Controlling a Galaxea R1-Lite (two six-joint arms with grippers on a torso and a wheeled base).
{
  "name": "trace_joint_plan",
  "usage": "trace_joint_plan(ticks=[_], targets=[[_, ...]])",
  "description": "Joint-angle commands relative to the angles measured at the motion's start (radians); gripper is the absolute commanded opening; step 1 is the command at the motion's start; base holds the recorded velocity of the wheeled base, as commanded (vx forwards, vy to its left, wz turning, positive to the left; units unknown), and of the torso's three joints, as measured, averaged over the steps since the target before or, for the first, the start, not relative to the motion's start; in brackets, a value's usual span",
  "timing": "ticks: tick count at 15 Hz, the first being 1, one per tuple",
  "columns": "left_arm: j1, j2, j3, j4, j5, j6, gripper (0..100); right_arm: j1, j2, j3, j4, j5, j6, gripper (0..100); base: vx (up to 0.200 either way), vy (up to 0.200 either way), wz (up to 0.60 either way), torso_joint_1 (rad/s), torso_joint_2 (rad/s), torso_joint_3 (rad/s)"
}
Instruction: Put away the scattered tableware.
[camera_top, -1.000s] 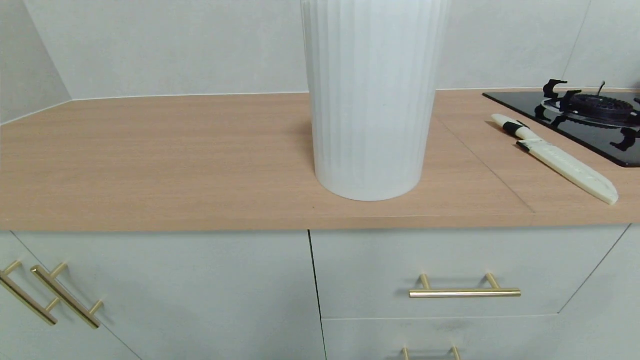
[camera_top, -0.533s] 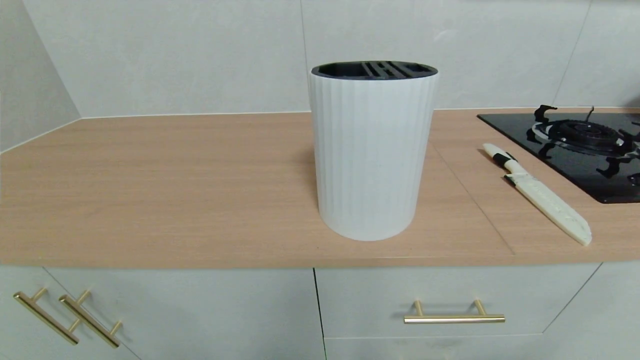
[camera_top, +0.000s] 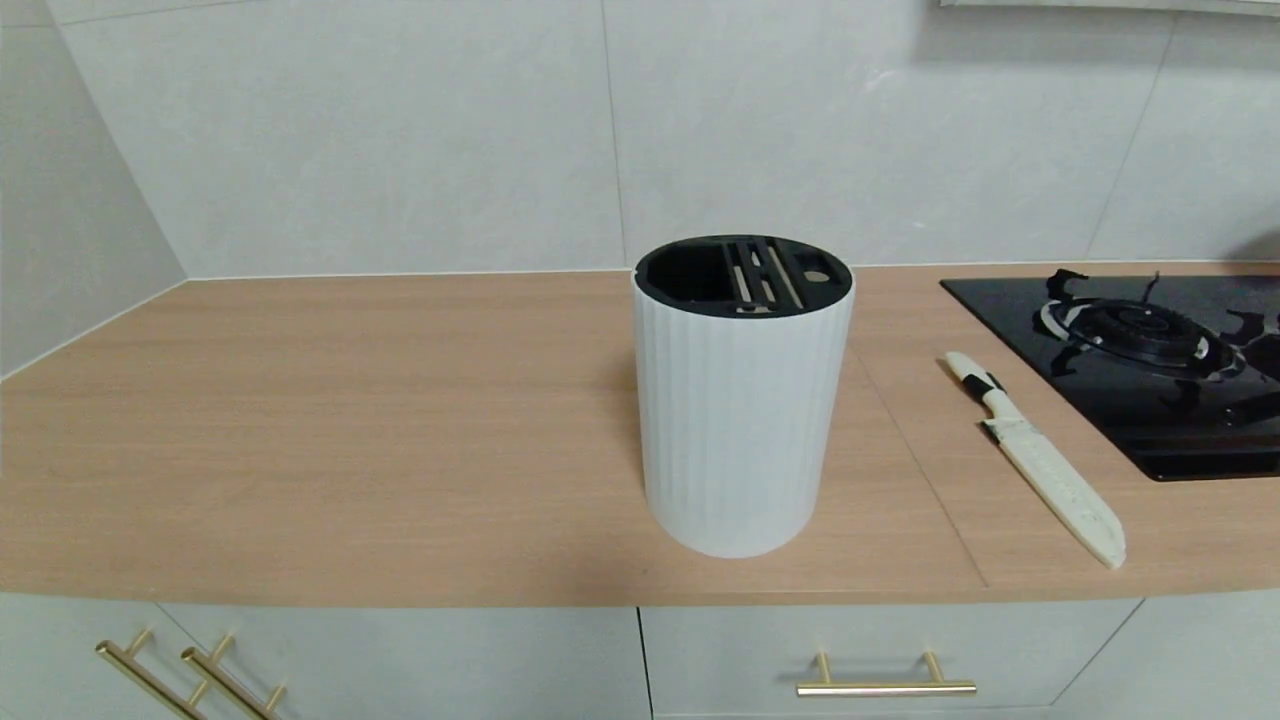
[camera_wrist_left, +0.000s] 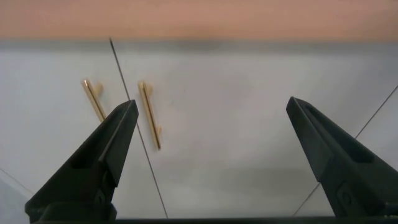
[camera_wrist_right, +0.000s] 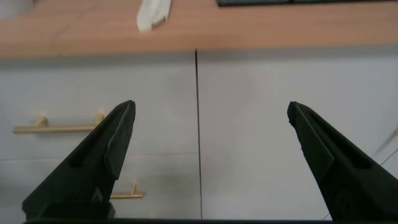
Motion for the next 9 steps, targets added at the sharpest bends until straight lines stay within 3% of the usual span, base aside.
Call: trace_joint_plan(ticks=[1, 9], targets=[[0.000, 0.000, 0.000, 0.000, 0.000, 0.000, 100, 0.000, 0.001, 0.000, 0.000, 0.000, 0.000, 100, 0.000, 0.000, 0.00, 0.217, -0.49, -0.290], [0.000, 0.000, 0.000, 0.000, 0.000, 0.000, 100, 0.000, 0.001, 0.000, 0.000, 0.000, 0.000, 100, 0.000, 0.000, 0.00, 0.224, -0.51, -0.292]])
